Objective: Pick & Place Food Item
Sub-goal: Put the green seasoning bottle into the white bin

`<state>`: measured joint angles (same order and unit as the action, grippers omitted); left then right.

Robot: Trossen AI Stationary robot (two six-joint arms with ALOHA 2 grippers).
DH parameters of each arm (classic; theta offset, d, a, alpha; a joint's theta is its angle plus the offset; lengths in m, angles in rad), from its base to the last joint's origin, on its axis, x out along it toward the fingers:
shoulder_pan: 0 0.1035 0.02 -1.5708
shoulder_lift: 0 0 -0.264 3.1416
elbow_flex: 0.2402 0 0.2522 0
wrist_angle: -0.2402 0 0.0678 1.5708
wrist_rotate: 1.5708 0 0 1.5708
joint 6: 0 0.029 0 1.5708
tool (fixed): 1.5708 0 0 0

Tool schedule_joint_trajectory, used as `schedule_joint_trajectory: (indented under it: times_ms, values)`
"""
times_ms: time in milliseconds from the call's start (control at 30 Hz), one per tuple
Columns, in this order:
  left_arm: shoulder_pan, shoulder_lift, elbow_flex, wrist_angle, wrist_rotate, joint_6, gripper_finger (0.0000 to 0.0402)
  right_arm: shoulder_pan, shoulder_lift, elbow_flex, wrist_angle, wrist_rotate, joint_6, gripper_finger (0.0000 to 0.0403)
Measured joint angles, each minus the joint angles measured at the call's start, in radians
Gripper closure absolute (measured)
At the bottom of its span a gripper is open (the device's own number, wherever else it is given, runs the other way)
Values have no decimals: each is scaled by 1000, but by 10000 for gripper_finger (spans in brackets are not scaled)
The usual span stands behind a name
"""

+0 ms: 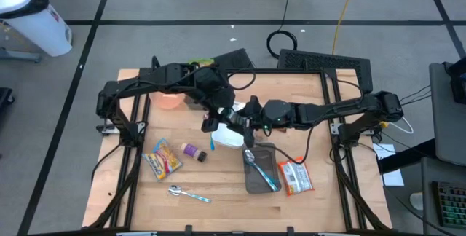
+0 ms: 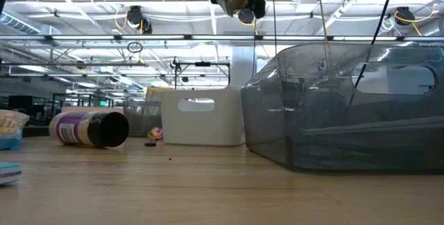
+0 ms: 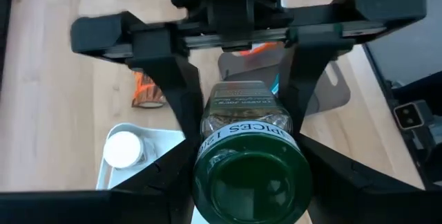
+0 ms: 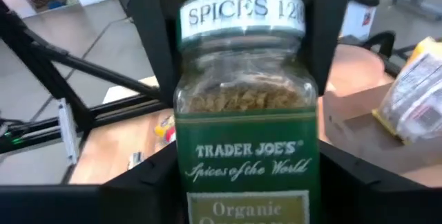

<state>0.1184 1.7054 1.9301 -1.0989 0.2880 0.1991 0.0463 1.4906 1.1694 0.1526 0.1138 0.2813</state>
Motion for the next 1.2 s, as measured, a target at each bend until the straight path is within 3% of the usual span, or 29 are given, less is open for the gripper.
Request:
schedule_joint_trajectory:
  times_ms: [100, 467, 700, 833, 1000, 1200]
  values:
    - [1, -1, 0, -10, 18, -10, 193, 0, 32, 2, 30, -23, 12, 211]
    - [2, -2, -1, -30, 8, -21, 189, -11, 47, 0, 86, -39, 13, 211]
    - [35, -4, 0, -15, -29, -71, 72, -15, 47, 0, 89, -4, 32, 211]
    - [59, -16, 14, -35, -59, -82, 38, -21, 42, 0, 89, 17, 26, 211]
    - [105, -54, 95, -73, -64, -85, 32, -38, 40, 0, 106, 16, 26, 211]
    - [173, -164, 110, -85, -45, -118, 56, -56, 4, 1, 167, 14, 26, 211]
